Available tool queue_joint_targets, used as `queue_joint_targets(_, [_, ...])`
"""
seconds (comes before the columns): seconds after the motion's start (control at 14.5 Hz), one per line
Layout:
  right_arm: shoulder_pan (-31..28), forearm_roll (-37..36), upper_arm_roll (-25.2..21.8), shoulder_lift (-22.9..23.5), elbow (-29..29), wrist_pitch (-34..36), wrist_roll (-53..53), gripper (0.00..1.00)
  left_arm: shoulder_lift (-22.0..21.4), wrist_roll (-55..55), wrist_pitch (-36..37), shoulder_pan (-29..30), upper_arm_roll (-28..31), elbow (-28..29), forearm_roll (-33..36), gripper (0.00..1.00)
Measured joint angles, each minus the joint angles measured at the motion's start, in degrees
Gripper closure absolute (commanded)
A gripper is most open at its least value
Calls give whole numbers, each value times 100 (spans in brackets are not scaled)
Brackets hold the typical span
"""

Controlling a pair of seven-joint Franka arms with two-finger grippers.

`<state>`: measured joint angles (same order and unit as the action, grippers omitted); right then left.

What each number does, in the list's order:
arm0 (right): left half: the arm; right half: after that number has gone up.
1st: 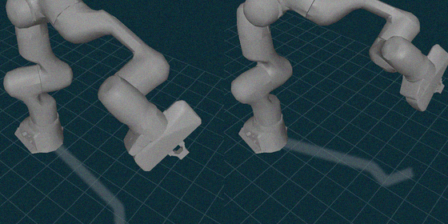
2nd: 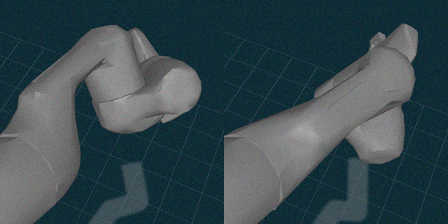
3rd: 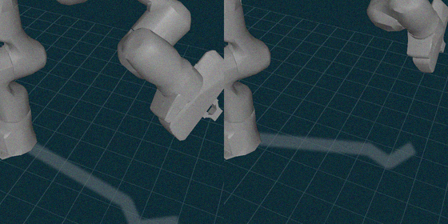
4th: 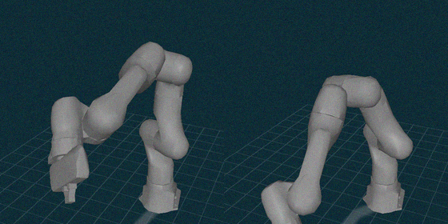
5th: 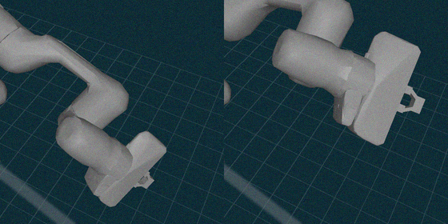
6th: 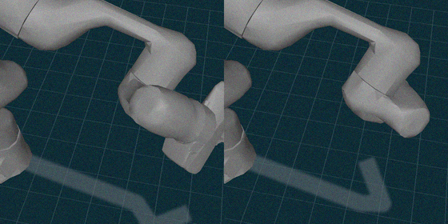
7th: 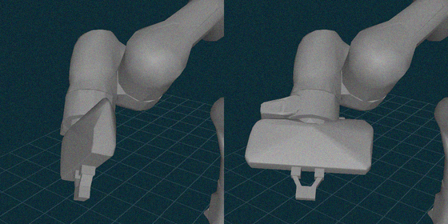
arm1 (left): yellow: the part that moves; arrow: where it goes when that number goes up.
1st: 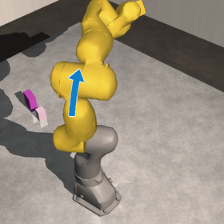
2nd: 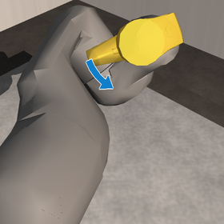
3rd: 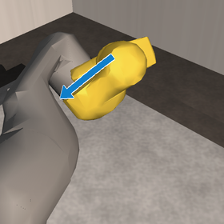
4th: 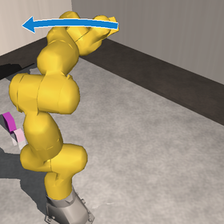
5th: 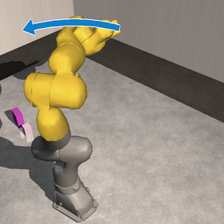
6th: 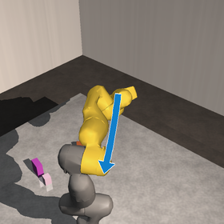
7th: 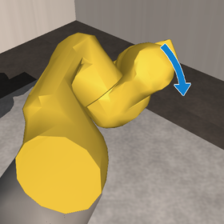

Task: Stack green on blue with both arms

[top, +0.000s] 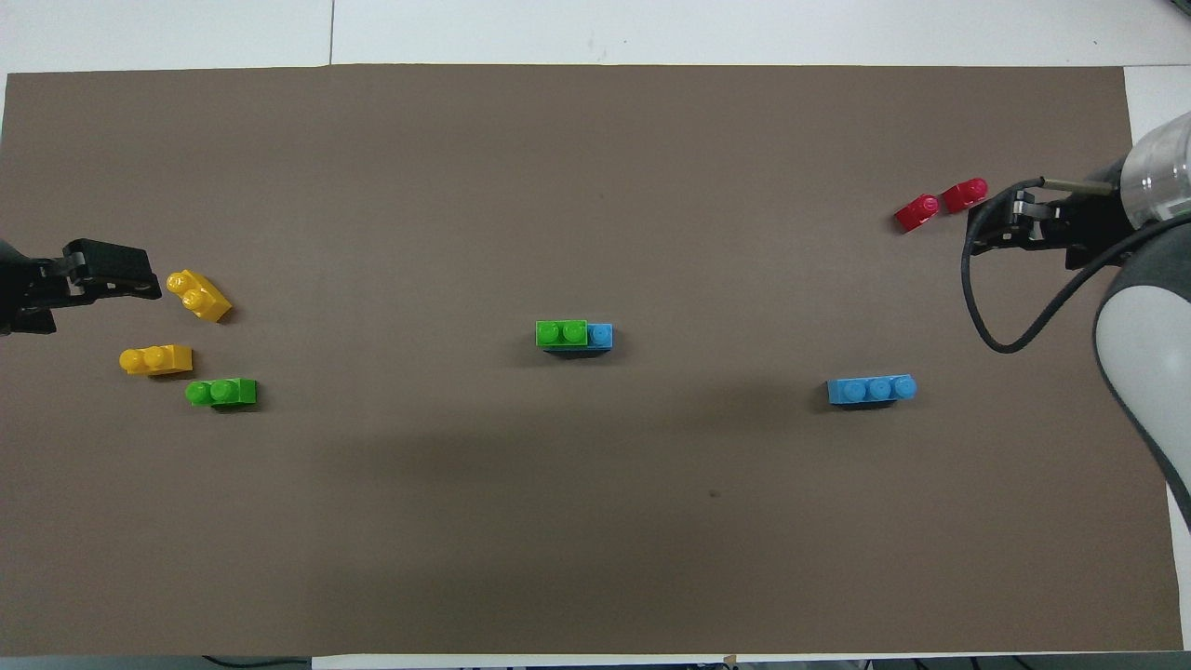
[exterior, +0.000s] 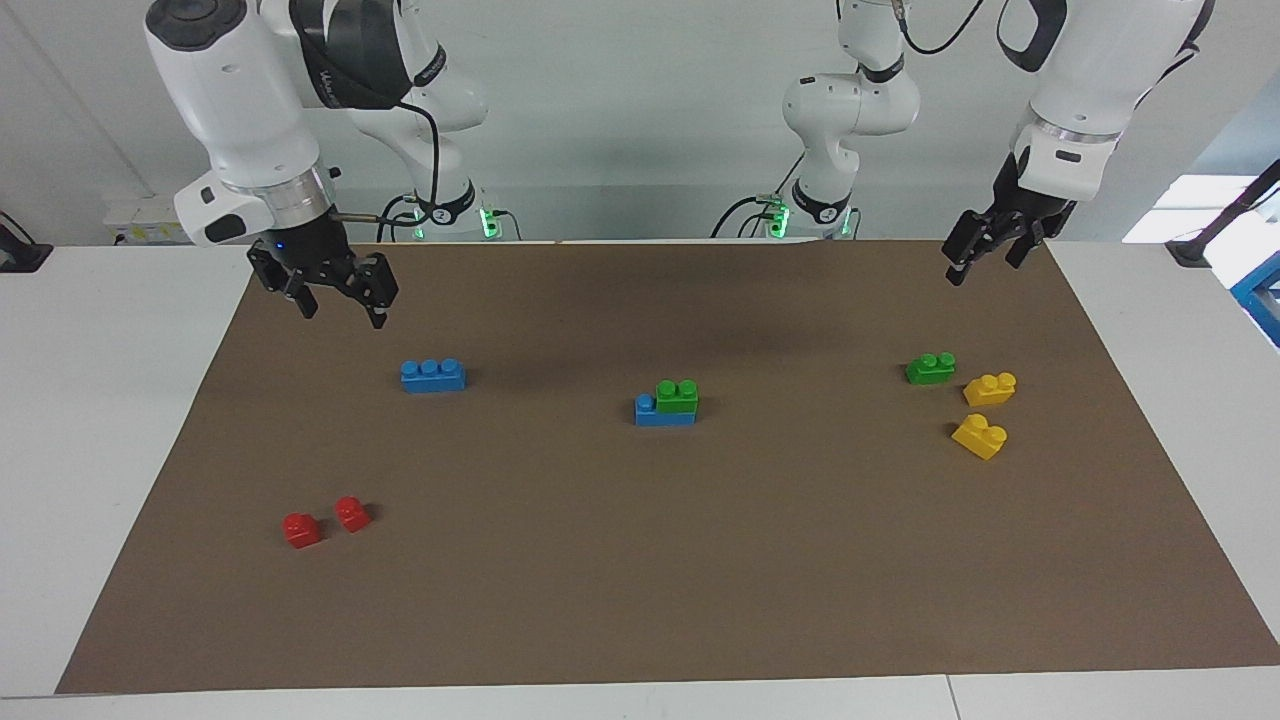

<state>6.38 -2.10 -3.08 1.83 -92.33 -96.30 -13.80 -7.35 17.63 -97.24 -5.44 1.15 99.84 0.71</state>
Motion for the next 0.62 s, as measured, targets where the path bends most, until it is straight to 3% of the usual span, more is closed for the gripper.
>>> queue_joint_targets(0.41, [-119,-4,-2,-171,1,275,209,6,226,-379,418,685,-435,-503,-6,0])
queue_joint_targets(0.62, [-163,-7,-2,-364,-6,454,237,6,359,-543,513,727,-479,-673,-11,0])
